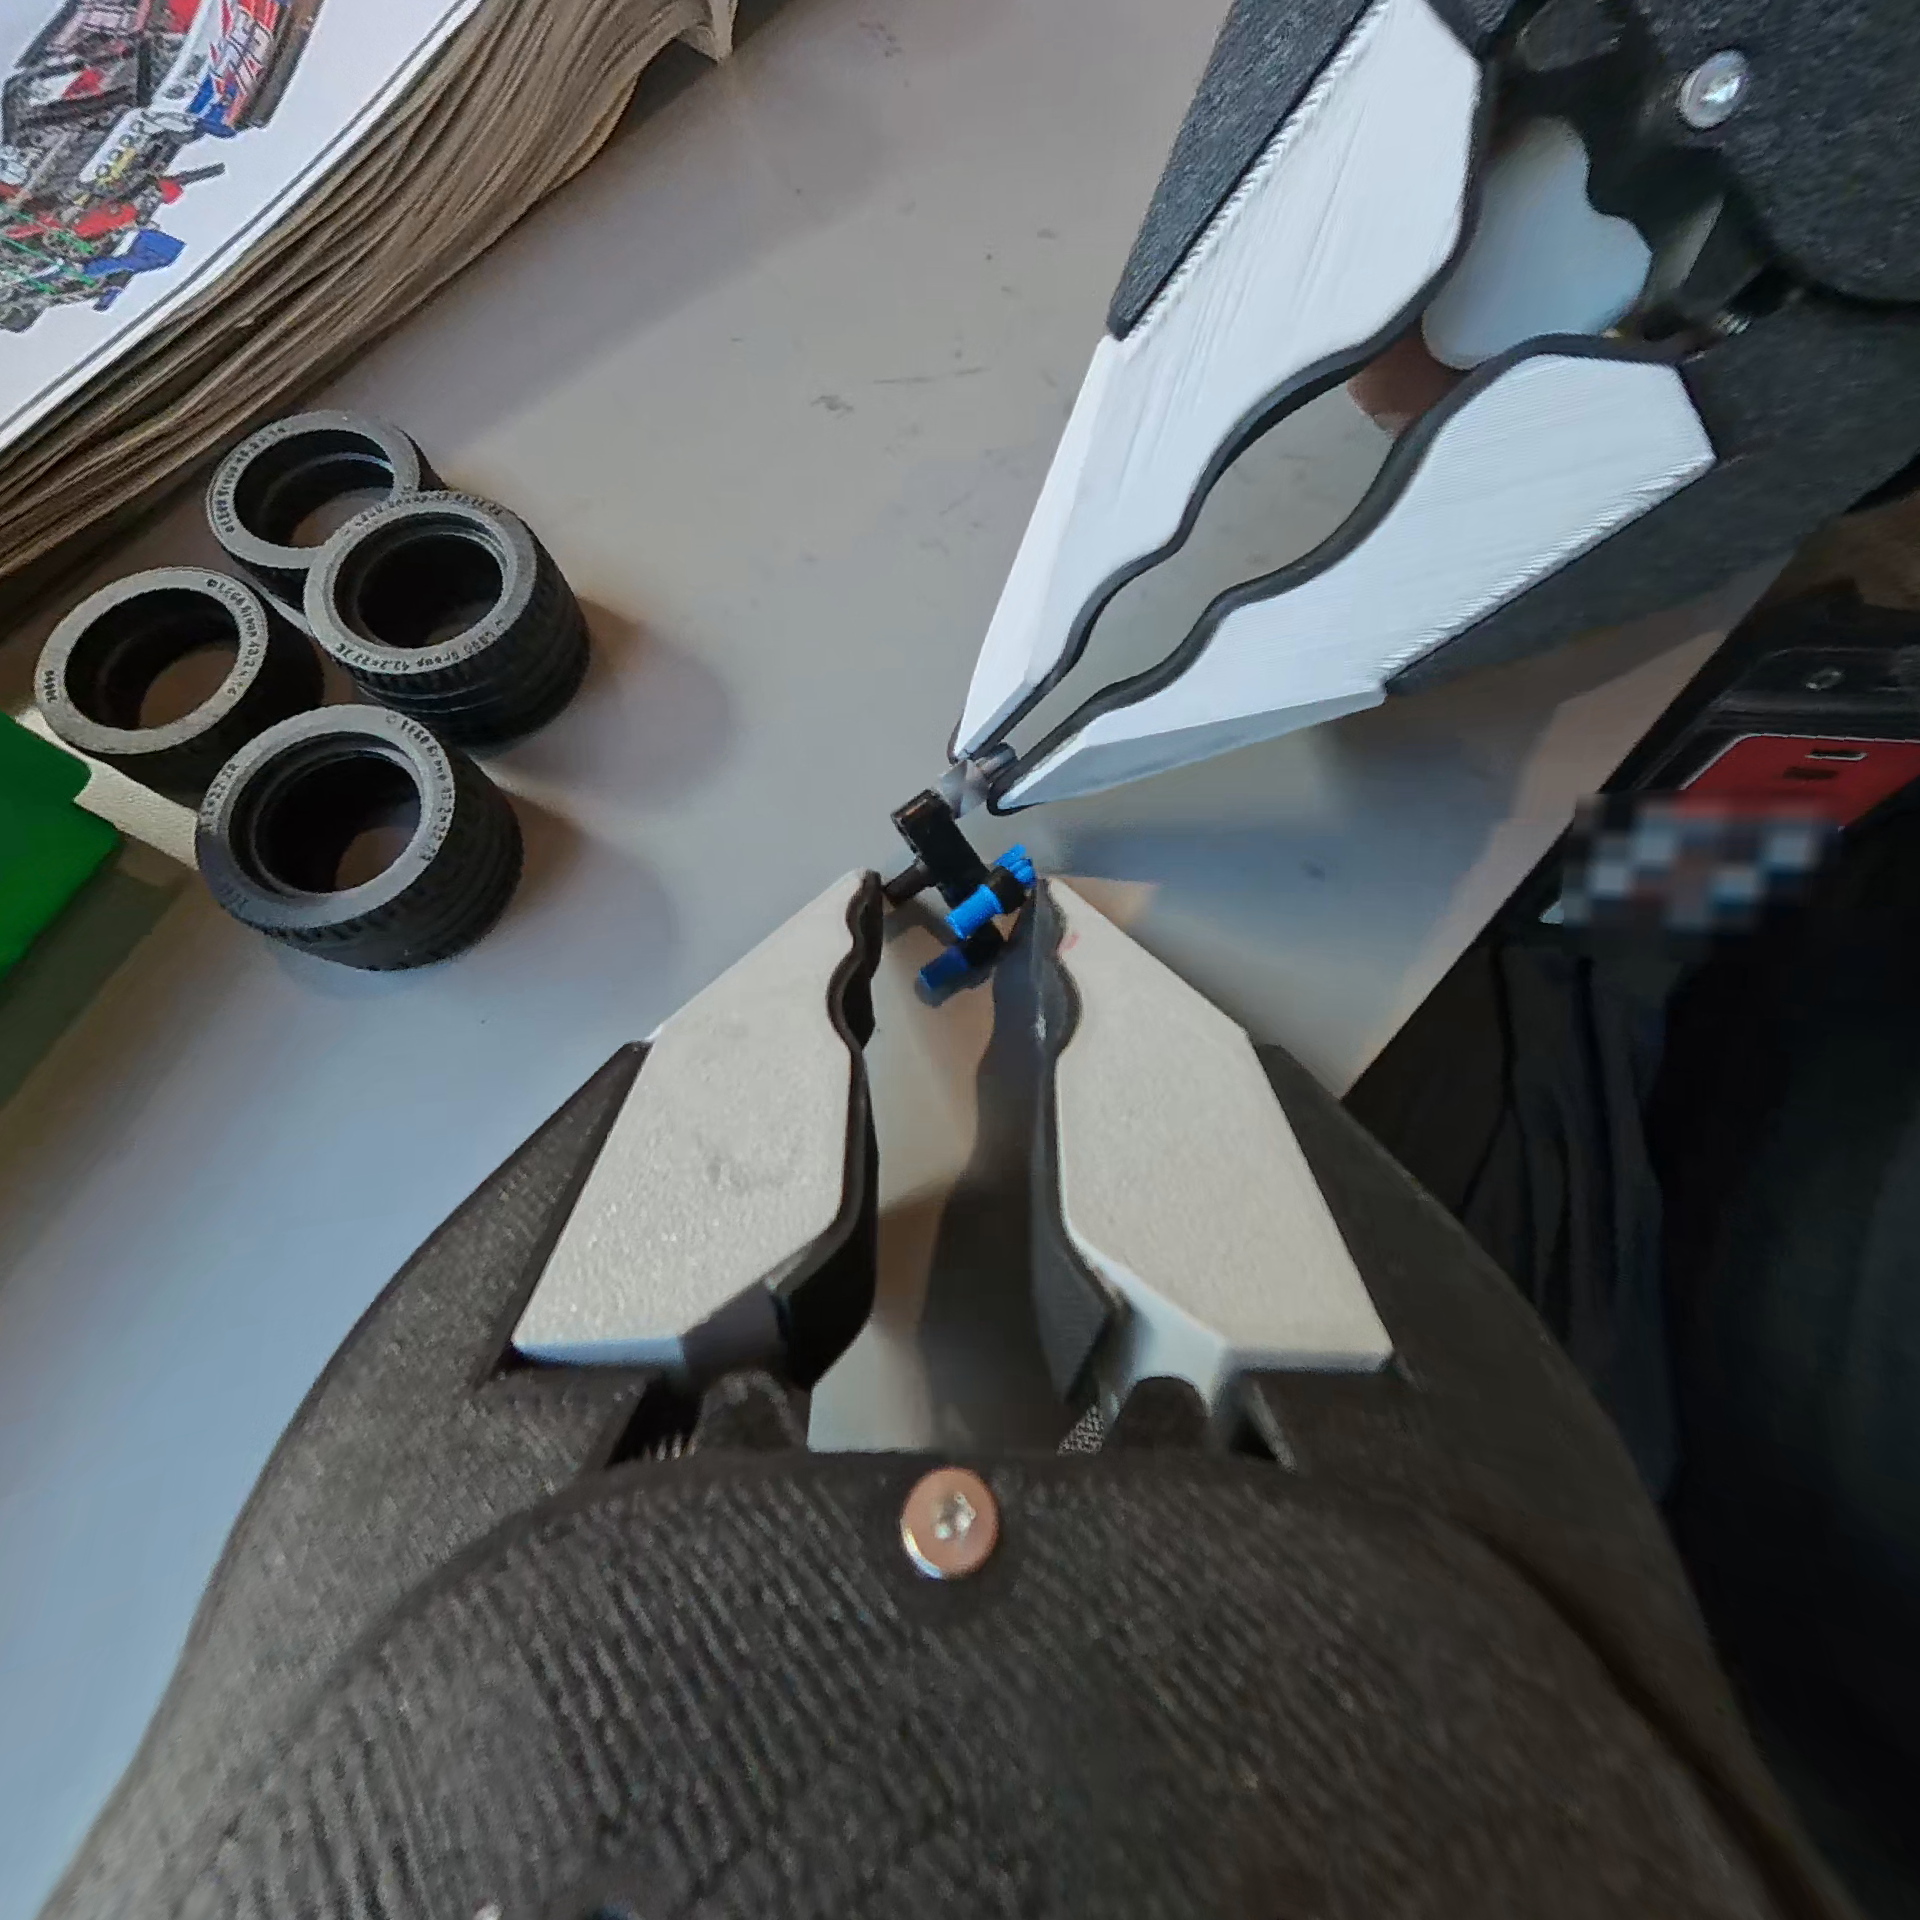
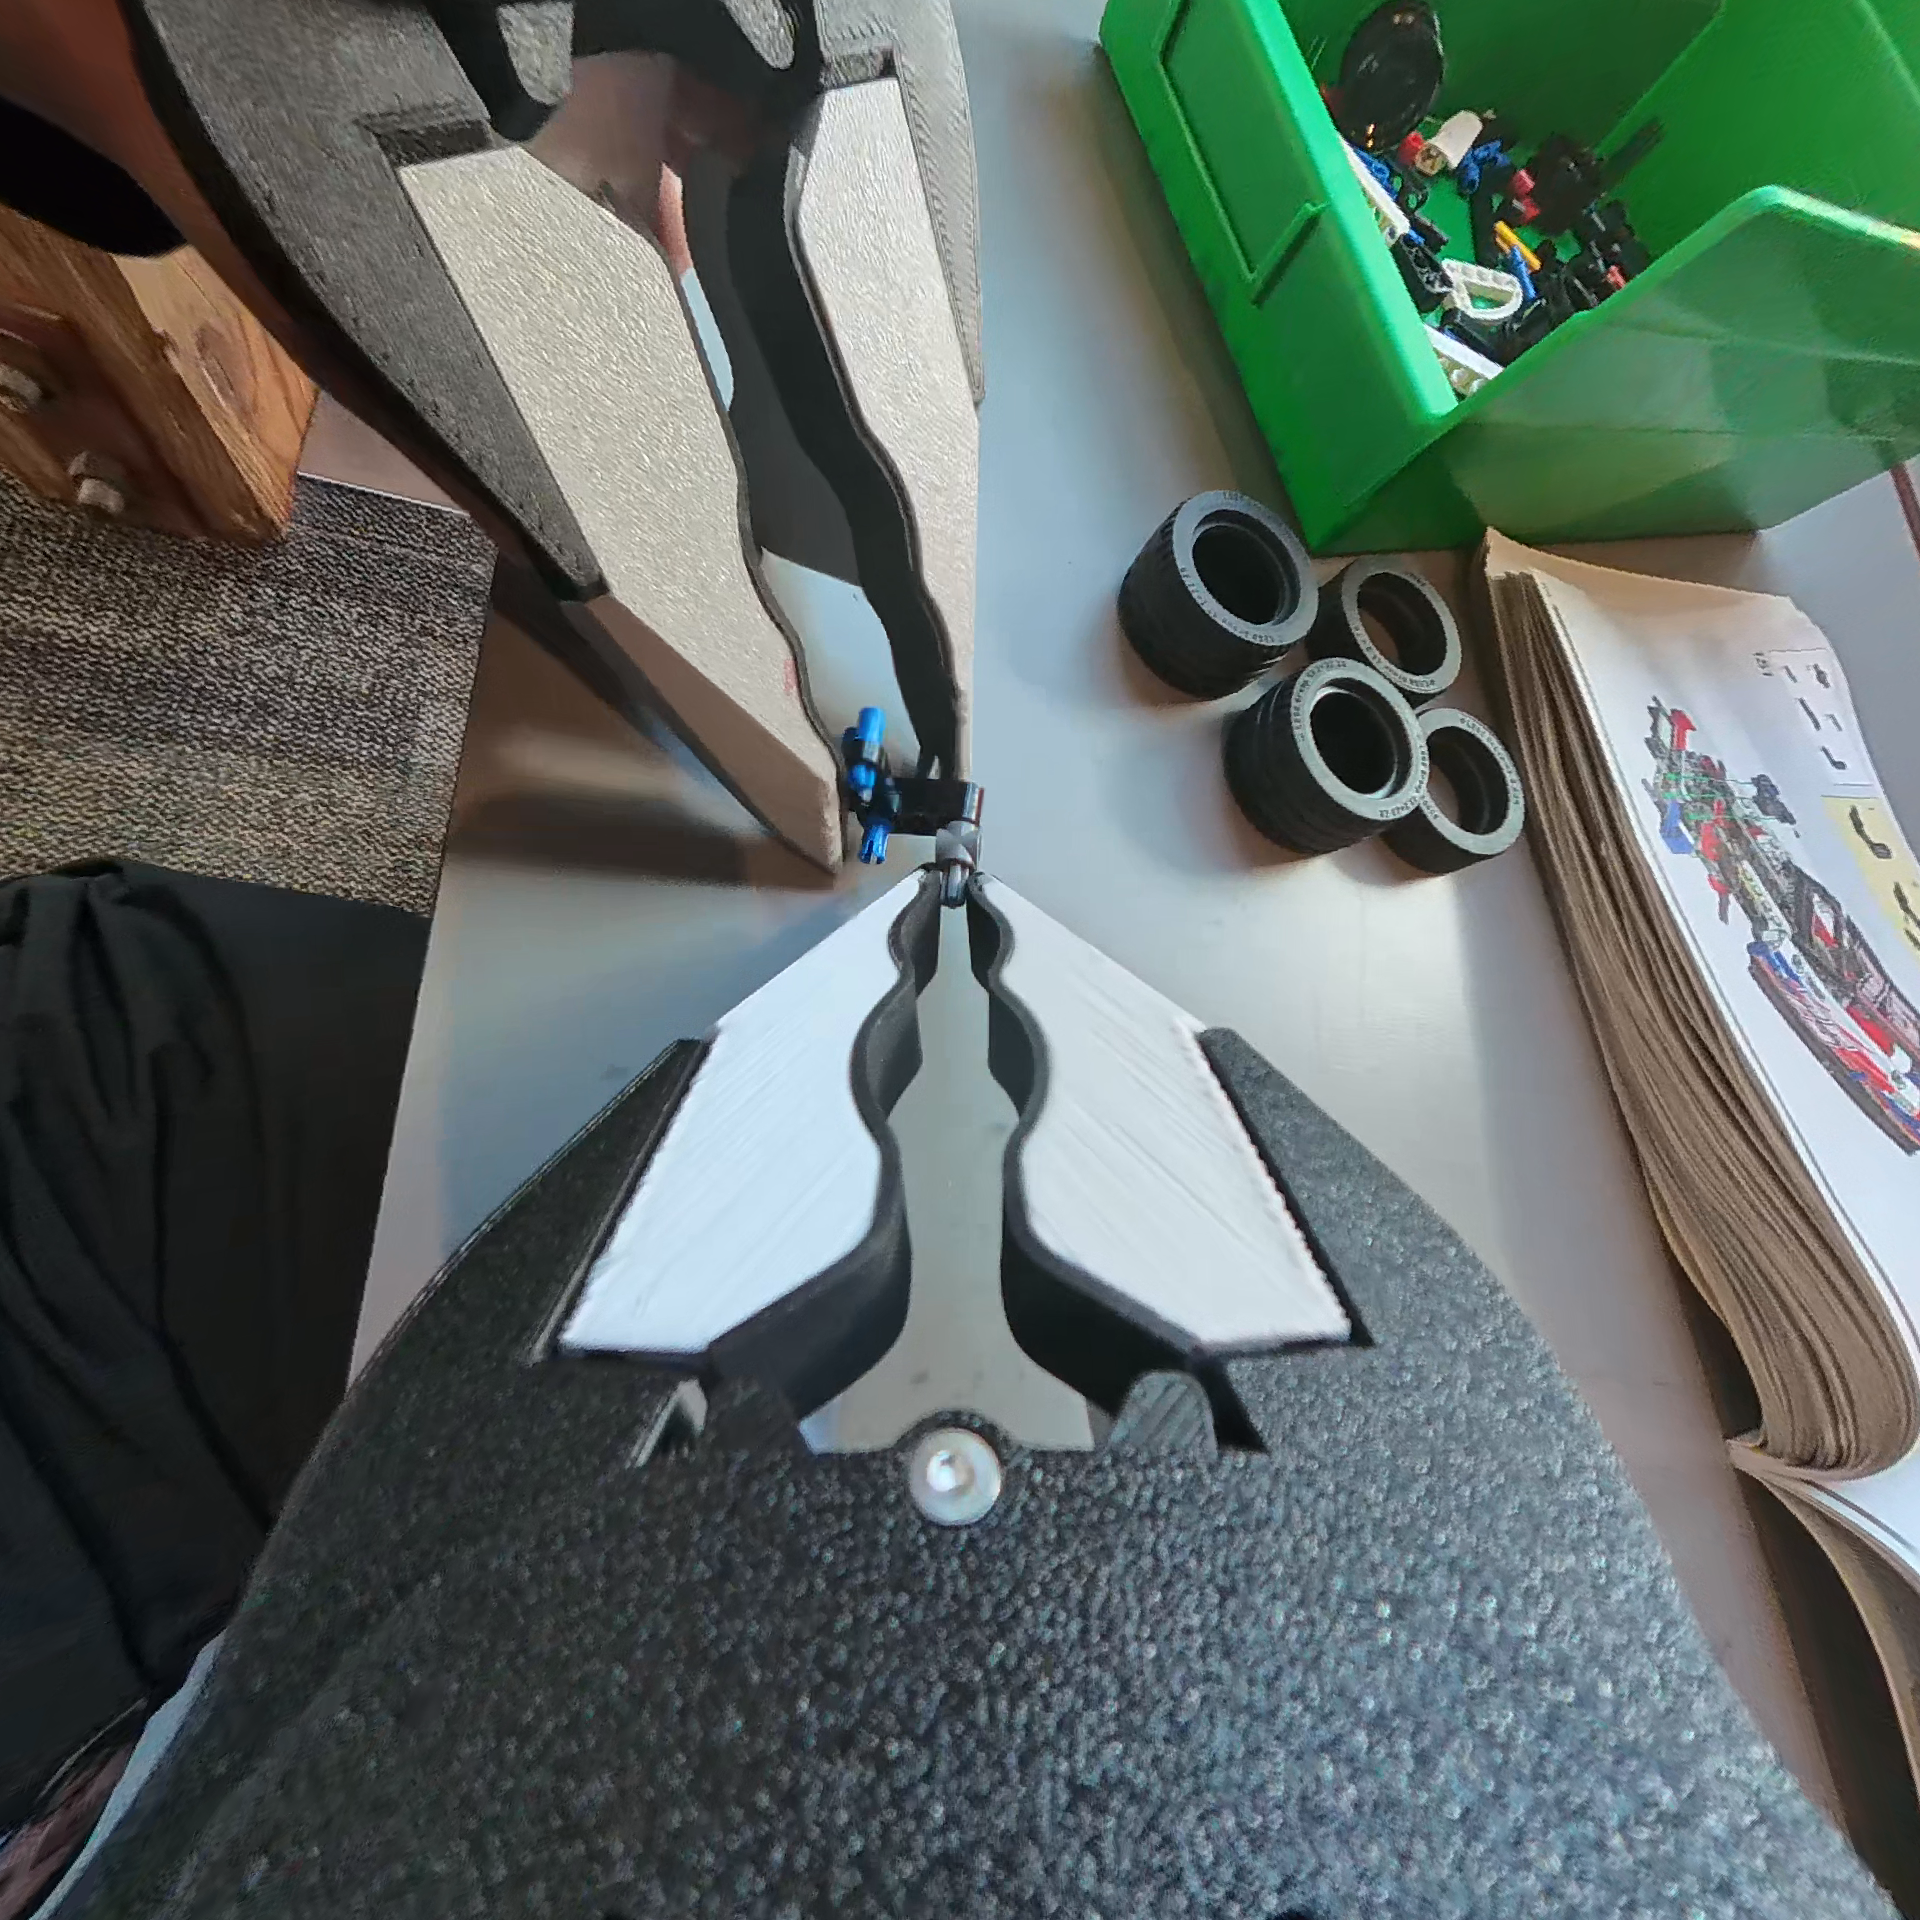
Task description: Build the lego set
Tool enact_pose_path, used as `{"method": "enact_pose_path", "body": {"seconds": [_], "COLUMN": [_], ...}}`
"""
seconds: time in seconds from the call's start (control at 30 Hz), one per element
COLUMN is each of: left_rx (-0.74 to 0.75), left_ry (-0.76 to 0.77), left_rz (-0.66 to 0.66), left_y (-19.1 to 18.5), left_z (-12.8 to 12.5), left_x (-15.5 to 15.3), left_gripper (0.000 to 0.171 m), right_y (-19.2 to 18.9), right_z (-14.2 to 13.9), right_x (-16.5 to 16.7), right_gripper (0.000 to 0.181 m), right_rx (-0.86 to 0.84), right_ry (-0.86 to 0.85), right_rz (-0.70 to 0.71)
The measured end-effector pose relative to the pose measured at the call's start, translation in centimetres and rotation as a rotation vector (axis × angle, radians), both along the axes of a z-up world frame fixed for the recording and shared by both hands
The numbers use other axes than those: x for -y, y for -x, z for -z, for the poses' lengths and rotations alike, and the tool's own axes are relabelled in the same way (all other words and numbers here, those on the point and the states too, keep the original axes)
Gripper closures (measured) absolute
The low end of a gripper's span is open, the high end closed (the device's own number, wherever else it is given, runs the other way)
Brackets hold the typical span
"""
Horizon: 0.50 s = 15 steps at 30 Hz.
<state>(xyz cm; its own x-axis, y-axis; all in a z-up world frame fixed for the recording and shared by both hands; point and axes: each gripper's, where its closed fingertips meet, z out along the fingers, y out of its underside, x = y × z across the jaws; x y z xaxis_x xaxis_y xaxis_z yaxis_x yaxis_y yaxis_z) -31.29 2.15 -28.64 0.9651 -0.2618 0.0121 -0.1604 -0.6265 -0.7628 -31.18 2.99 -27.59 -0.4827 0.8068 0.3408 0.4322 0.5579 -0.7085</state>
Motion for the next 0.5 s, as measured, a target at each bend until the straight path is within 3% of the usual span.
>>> {"method": "enact_pose_path", "body": {"seconds": [0.2, 0.5], "left_rx": [0.004, -0.2], "left_ry": [-0.008, -0.014], "left_rz": [0.043, 0.061], "left_y": [-0.48, 0.1], "left_z": [-0.06, -0.2], "left_x": [-0.07, -0.13], "left_gripper": [0.145, 0.147], "right_y": [-0.21, -0.94], "right_z": [-0.38, -0.38], "right_x": [0.42, -0.19], "right_gripper": [0.177, 0.177], "right_rx": [-0.001, 0.148], "right_ry": [0.053, 0.326], "right_rz": [-0.024, 0.05]}}
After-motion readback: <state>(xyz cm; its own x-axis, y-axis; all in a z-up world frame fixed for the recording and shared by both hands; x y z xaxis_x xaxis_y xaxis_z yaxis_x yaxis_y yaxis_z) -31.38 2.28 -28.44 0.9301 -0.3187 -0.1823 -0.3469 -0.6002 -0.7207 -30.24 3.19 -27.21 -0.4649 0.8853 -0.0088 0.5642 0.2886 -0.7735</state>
